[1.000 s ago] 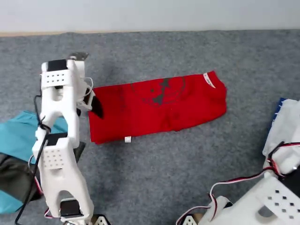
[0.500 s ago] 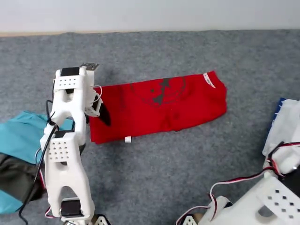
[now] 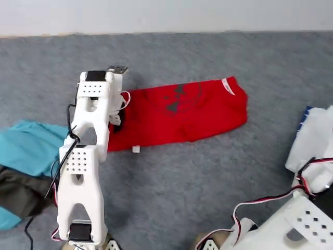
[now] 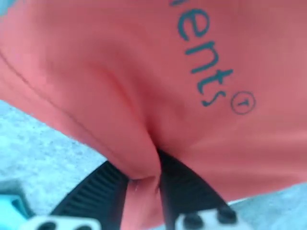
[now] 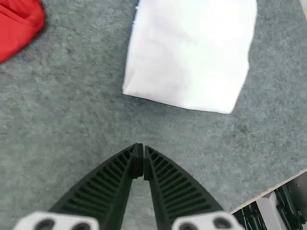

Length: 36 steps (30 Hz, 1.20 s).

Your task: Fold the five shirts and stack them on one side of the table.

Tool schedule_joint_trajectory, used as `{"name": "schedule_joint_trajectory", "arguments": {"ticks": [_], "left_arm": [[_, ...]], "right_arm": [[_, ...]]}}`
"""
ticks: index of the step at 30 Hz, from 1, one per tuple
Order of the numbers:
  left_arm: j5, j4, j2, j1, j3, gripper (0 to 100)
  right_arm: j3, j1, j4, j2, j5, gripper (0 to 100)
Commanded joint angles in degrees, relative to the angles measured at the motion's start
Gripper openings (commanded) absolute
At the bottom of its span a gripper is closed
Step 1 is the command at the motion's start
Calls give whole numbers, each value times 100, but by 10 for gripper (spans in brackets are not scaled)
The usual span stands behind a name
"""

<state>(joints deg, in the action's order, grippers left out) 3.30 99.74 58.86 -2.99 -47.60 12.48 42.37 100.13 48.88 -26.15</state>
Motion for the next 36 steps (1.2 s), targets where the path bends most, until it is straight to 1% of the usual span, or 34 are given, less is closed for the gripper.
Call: {"name": "schedule_joint_trajectory", "arguments": {"ticks": [1,4,8,12,15,20,24,27,29,31,33,36], "left_arm": [[44,97,-62,-193,-57,4],[44,97,-475,-404,31,3],[79,97,-1240,-633,769,3],[387,97,-2066,-835,1613,3],[563,97,-2655,-1029,2000,3],[809,97,-3367,-1459,2079,3],[888,97,-3657,-1741,2079,3],[888,97,-3780,-1829,2070,3],[879,97,-3833,-1776,2070,3],[862,79,-3859,-1512,2062,4],[800,79,-3859,-1125,2062,4],[519,79,-3859,-440,1974,4]], "right_arm": [[-35,57,-145,92,-62,9],[-44,48,-154,92,-62,9],[-44,40,-154,84,-44,9],[-35,40,-198,57,-35,9],[-26,40,-295,57,-35,9],[-26,40,-321,48,-35,9],[-26,40,-321,48,-53,9],[-18,40,-321,48,-53,9],[-18,31,-321,40,-62,9],[-9,31,-321,40,-62,9],[-9,31,-321,40,-62,9],[105,31,-365,40,-62,9]]}}
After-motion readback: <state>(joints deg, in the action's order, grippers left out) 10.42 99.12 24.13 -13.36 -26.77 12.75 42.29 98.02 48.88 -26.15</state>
